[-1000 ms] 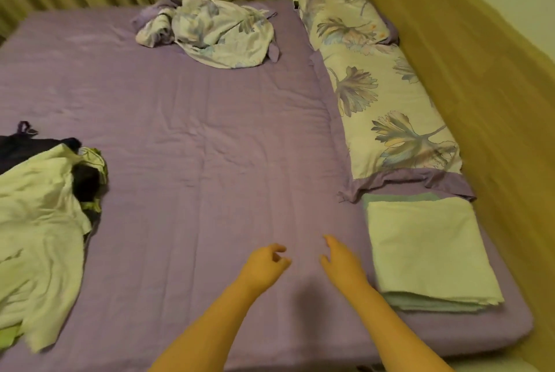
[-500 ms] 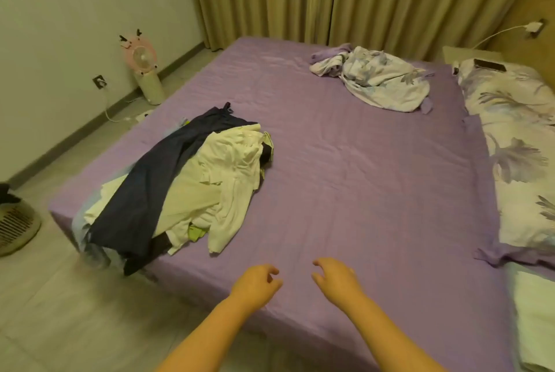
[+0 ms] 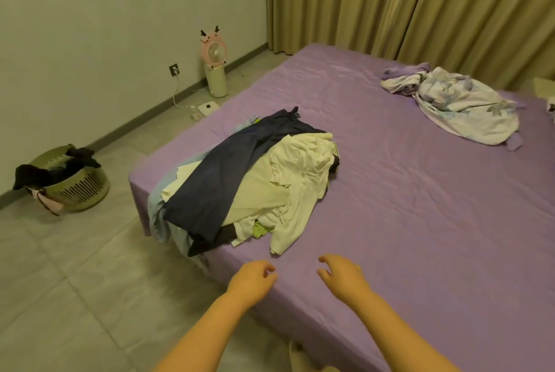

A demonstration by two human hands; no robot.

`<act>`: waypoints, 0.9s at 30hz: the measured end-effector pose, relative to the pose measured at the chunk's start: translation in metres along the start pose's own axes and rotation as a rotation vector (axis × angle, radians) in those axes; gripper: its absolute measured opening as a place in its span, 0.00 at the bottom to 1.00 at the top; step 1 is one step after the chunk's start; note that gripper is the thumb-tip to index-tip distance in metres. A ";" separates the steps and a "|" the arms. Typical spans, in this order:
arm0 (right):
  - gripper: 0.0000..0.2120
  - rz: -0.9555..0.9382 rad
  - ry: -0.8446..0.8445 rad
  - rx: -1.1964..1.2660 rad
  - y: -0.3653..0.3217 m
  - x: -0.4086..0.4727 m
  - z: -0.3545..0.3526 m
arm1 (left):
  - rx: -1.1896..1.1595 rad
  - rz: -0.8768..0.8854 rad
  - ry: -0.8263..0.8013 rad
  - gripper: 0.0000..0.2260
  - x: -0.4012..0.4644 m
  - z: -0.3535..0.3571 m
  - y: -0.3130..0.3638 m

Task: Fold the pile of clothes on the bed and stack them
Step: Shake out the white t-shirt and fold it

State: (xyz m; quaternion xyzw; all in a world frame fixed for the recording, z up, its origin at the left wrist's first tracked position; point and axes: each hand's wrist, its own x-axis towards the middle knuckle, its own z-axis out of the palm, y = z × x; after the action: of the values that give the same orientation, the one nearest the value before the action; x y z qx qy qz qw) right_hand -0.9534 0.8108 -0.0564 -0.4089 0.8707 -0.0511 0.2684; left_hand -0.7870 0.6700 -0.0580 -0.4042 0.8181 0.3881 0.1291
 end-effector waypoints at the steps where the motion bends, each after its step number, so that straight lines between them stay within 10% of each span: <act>1: 0.20 -0.006 0.003 -0.002 -0.001 0.008 -0.003 | -0.002 -0.004 0.003 0.15 0.006 -0.003 0.000; 27: 0.16 0.048 0.074 0.147 0.022 0.279 -0.133 | 0.013 0.086 -0.009 0.14 0.273 -0.131 0.096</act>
State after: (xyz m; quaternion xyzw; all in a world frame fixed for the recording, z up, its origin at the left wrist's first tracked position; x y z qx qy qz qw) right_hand -1.1819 0.6021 -0.0685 -0.3648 0.8835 -0.1233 0.2666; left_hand -1.0209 0.4555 -0.0633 -0.3660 0.8367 0.3899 0.1183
